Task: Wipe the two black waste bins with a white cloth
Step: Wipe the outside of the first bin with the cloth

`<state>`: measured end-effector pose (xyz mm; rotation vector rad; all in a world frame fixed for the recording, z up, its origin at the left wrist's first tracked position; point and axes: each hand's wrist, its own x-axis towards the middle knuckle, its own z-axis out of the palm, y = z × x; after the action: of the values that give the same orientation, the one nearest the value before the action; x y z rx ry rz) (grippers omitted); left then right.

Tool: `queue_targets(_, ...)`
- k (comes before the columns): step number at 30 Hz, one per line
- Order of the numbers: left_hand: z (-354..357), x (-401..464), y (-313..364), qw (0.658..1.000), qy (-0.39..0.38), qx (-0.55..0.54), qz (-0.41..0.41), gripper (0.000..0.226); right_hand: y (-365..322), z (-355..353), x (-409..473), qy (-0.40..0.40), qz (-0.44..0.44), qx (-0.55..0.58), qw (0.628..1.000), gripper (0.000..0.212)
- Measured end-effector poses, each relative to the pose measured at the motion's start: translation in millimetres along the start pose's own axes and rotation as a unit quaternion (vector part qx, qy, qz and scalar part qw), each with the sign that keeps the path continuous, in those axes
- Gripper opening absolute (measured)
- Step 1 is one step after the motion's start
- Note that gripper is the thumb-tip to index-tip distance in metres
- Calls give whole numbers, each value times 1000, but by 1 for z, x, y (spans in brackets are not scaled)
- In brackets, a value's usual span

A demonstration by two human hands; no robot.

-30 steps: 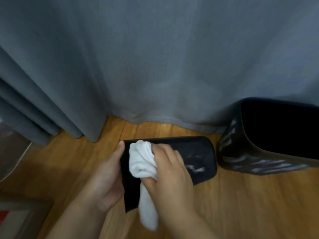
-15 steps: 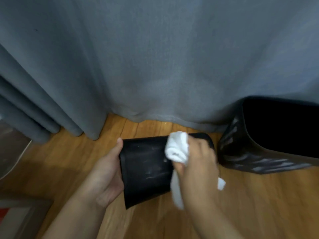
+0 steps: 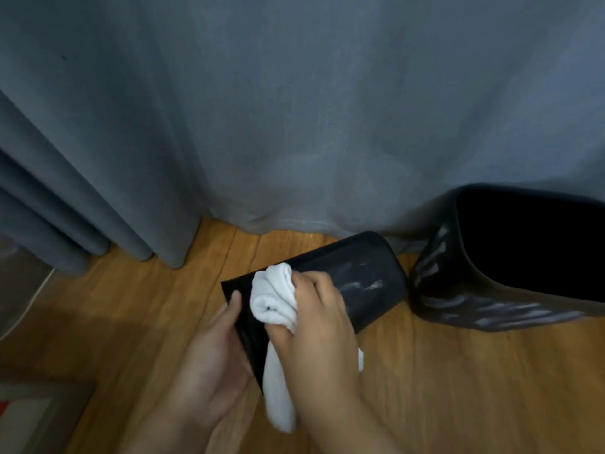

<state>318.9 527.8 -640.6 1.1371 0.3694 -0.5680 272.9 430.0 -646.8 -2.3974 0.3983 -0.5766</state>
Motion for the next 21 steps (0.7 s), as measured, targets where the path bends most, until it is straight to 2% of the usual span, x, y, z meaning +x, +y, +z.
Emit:
queue_targets(2,0,1,-4,1000,8,13,5,42,3,-3,-1,-21,-24,-14,999,46)
queue_targets(5,-4,-6,0,998,-16,21,-49,44,27,-14,10,-40,-36,-65,996,50)
queue_targets(10,-12,-6,9,997,-12,37,-68,46,89,-44,45,8,139,-130,982,51)
queue_targets(12,-13,-5,7,996,-14,17,-87,52,85,-41,45,20,148,-150,977,53)
queue_targets(14,-11,-5,10,995,-18,-10,-102,56,61,-27,32,12,101,-163,981,59)
queue_targets(16,-5,-5,12,994,-12,-17,-104,58,26,-8,12,-3,15,-140,990,62)
queue_targets(19,-2,-6,11,996,43,4,-79,53,-13,6,-12,-37,-84,-83,992,41)
queue_targets(21,-4,-4,12,996,38,23,-75,53,-10,3,-12,-47,-107,-69,991,43)
